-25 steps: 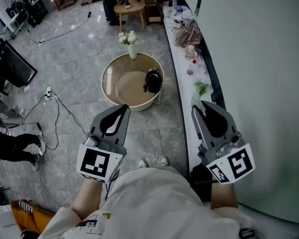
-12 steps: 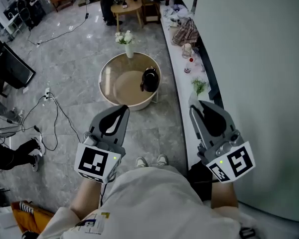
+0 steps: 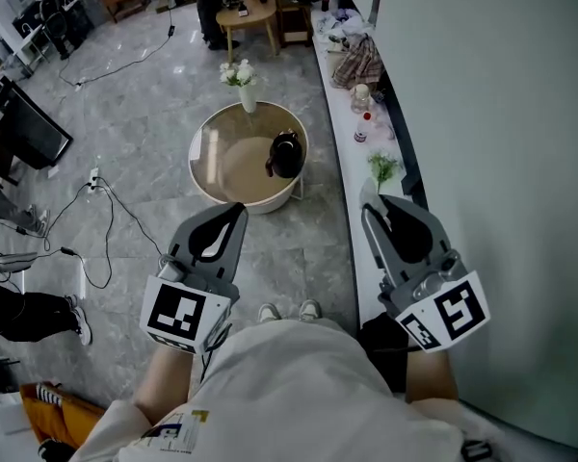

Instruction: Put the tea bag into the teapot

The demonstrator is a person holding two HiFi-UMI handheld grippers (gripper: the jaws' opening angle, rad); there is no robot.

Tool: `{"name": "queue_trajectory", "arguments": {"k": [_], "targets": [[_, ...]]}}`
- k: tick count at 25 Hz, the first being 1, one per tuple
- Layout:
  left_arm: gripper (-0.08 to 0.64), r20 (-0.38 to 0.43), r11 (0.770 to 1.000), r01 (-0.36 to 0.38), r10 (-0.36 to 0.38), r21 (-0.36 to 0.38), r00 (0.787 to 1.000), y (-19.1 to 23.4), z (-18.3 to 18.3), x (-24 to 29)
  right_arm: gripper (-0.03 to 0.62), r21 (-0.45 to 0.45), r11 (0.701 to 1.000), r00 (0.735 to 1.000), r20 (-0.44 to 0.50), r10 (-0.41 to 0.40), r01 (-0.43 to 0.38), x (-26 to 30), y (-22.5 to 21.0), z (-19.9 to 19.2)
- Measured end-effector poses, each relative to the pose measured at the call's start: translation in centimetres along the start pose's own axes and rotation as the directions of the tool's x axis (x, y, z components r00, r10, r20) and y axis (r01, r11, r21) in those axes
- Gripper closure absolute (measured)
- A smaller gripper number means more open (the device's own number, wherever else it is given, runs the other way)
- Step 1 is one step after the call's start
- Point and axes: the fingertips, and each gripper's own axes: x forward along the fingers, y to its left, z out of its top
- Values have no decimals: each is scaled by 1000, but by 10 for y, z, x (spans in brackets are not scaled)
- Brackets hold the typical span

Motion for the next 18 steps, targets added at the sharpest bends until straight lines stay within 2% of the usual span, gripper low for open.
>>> {"name": "queue_trajectory", "arguments": {"k": [6,11,18], "targets": [[552,38,999,-39,39,-2,999,-15,11,11,534,8,1000,1000,5,14,-14,-12,-20,-7],[552,10,999,-48,48,16,999,-26,7,19,534,24,999,999,-4,32,-32,-17,-31,-18],[552,15,998,-55,55,22,998,-27,10,28,534,25,999,999,-4,37,-37,-16,-37,-23]]}}
